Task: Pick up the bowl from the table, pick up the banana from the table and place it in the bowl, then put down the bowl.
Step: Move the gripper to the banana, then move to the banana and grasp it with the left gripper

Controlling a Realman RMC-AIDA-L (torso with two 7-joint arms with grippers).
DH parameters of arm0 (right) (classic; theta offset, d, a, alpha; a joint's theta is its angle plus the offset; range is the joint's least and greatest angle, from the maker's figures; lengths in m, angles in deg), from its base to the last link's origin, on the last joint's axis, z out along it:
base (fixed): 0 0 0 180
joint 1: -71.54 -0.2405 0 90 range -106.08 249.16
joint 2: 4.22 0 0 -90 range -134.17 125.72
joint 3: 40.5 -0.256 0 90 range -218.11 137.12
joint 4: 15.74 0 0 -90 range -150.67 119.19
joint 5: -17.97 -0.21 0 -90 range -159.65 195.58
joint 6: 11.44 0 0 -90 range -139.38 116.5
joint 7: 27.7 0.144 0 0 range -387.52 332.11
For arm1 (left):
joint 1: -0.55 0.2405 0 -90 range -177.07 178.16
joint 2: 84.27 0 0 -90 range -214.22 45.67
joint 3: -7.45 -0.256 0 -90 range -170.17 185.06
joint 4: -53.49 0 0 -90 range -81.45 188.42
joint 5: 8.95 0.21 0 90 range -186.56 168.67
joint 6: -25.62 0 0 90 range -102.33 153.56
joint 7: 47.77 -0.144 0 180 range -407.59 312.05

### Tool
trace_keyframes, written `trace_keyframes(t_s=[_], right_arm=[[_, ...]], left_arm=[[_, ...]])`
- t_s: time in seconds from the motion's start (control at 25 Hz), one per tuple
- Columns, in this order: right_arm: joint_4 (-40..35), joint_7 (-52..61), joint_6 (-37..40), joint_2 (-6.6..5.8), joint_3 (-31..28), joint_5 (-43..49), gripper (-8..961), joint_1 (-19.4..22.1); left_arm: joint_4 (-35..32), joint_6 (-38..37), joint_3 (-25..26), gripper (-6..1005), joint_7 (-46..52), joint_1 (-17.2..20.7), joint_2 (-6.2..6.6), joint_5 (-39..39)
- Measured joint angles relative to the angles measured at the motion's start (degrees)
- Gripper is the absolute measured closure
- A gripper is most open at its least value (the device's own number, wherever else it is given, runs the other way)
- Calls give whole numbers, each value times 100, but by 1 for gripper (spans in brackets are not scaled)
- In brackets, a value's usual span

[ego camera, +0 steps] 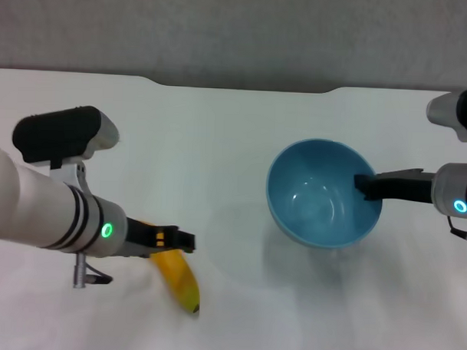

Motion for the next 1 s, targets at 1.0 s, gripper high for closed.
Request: trace_keyframes(t_s=[1.0], right_arm=[[-189,41,-25,-1,-6,99,914,32]], left_arm=[[-685,2217,-111,202,474,667,-45,-608]])
